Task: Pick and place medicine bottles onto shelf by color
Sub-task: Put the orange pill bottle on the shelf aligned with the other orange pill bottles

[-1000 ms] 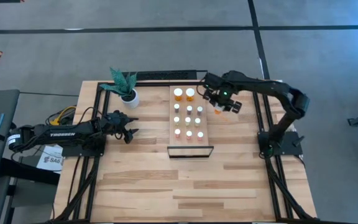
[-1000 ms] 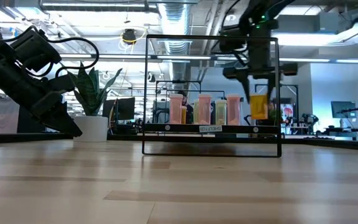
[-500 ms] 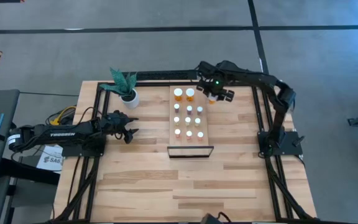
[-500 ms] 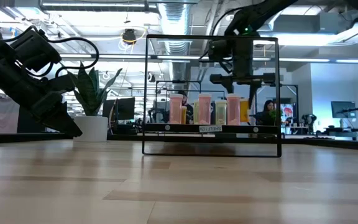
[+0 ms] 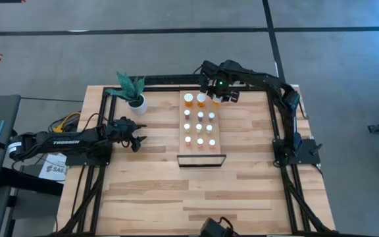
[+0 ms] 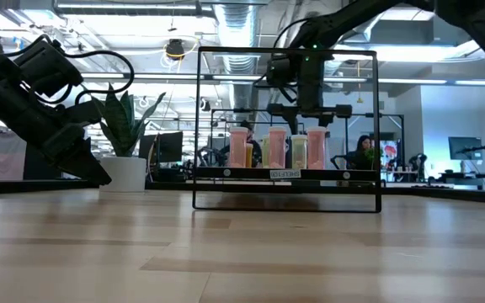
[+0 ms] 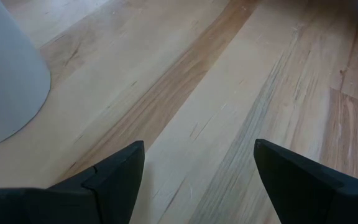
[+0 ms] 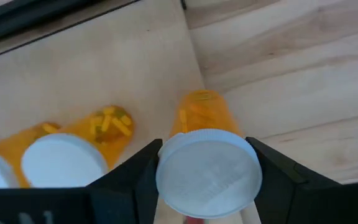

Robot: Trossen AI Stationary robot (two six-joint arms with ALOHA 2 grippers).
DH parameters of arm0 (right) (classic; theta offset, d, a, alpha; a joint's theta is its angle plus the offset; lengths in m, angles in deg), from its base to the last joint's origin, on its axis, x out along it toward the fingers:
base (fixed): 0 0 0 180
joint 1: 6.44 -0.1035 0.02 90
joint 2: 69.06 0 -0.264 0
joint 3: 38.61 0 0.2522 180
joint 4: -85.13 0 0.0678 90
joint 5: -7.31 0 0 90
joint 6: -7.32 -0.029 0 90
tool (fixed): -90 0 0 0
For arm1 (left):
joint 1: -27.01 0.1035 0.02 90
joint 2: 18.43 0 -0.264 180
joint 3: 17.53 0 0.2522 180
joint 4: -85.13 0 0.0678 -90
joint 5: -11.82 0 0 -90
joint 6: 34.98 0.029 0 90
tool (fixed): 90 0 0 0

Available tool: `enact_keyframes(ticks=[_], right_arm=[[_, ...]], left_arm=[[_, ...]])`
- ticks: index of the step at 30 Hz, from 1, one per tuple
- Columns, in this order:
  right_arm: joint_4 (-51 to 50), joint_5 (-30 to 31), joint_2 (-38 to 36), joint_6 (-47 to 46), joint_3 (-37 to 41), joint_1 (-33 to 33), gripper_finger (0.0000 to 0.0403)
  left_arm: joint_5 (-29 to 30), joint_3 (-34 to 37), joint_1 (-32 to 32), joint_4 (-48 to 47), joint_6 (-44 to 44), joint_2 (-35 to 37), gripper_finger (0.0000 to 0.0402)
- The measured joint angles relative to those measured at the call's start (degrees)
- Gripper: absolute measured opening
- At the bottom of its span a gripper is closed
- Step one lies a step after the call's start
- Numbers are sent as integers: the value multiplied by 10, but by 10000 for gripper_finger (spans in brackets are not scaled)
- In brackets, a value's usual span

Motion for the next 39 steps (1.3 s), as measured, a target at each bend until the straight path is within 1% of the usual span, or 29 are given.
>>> enact_keyframes(ticks=[18,22,33,37,39], right_arm=[[24,-10,-1,37,-1,-20,213],[27,1,-1,40,-1,-20,213],[32,3,-1,83,-1,-25,213],[32,5,-1,84,-1,-27,213],[29,15,-1,80,-1,-28,213]], left_arm=[[0,0,0,0,0,0,291],[0,0,0,0,0,0,291],[0,0,0,0,0,0,291],[0,0,0,0,0,0,291],[0,0,0,0,0,0,291]])
